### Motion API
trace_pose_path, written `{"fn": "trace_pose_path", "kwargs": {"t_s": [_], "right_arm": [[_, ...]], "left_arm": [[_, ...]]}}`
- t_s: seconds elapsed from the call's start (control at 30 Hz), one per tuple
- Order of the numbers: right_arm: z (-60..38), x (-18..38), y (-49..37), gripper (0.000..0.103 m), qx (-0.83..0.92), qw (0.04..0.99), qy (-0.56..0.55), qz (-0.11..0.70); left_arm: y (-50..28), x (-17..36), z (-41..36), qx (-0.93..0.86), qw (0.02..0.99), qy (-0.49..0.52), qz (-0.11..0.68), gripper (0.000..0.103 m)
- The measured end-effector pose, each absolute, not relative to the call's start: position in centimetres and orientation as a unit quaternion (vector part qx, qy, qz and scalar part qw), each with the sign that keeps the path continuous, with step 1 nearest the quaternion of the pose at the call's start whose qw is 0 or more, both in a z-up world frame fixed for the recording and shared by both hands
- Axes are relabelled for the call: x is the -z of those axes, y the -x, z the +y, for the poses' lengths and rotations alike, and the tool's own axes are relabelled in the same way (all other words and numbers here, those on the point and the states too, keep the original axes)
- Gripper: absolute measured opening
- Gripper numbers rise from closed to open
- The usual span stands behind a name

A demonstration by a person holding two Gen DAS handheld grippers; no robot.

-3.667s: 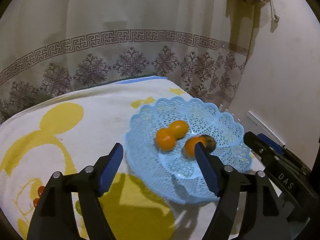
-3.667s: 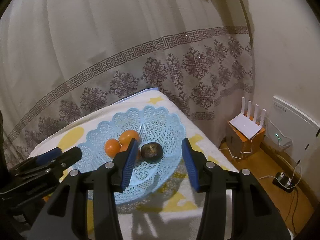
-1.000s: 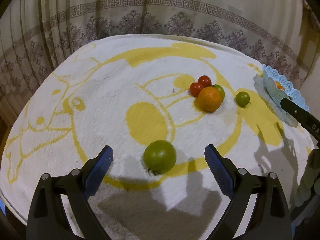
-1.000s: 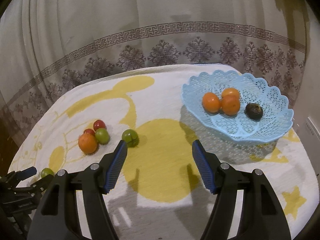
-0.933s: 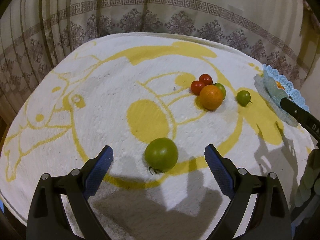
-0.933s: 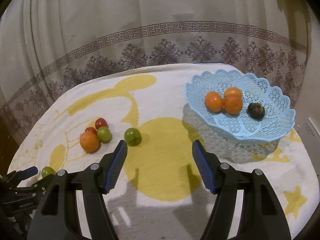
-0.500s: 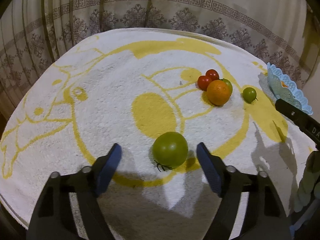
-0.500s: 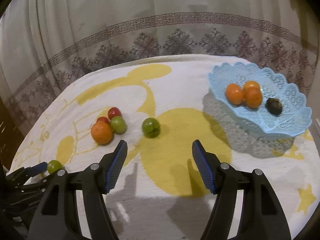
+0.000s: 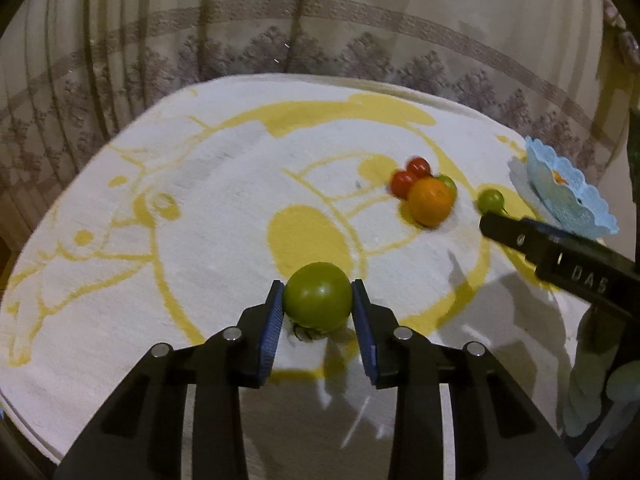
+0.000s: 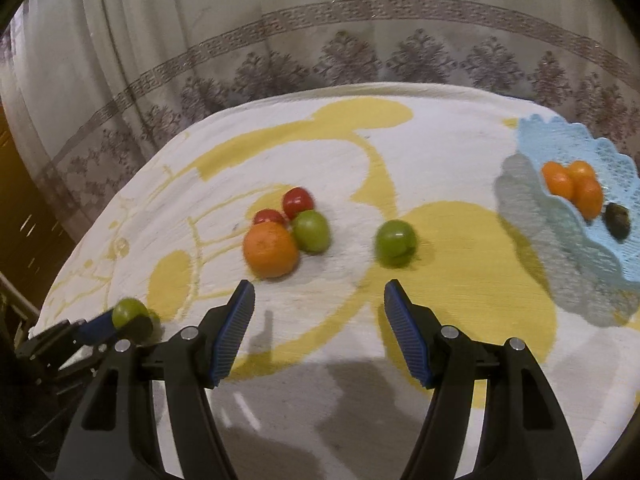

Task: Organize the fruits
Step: 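Grasp the large green tomato with the left tool while the right tool grasps an orange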

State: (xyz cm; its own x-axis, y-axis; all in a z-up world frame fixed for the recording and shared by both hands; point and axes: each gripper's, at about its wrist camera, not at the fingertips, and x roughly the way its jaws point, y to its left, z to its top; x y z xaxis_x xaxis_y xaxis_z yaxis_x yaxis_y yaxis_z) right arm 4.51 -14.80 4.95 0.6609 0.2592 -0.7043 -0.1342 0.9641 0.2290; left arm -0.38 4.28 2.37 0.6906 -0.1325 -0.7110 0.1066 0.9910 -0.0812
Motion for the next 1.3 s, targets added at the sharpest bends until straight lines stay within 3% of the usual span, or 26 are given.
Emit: {"fn": "trace_pose_path", "kwargs": {"t_s": [0.23, 0.5, 0.67, 0.87, 1.3], "right_arm": [[-12.9, -4.2, -6.6, 0.069, -0.13, 0.894, -0.085, 0.421], [-11.3, -3.3, -8.5, 0.055, -0.138, 0.883, -0.082, 0.441], [-10.6, -3.2, -9.2, 0.053, -0.133, 0.885, -0.076, 0.44], [-10.2, -3.0, -9.5, 0.041, -0.119, 0.892, -0.057, 0.433], [-11.7, -3.1, -6.7, 0.04, -0.125, 0.893, -0.06, 0.429]], "left_arm": [[0.1, -2.2, 5.3, 0.055, 0.921, 0.032, 0.384, 0.034], [0.0, -1.8, 5.5, 0.061, 0.919, 0.043, 0.388, 0.034], [-0.1, -1.7, 5.6, 0.061, 0.918, 0.045, 0.388, 0.034], [-0.1, -1.6, 5.6, 0.062, 0.918, 0.047, 0.388, 0.034], [-0.1, -1.7, 5.6, 0.06, 0.919, 0.046, 0.387, 0.034]]}}
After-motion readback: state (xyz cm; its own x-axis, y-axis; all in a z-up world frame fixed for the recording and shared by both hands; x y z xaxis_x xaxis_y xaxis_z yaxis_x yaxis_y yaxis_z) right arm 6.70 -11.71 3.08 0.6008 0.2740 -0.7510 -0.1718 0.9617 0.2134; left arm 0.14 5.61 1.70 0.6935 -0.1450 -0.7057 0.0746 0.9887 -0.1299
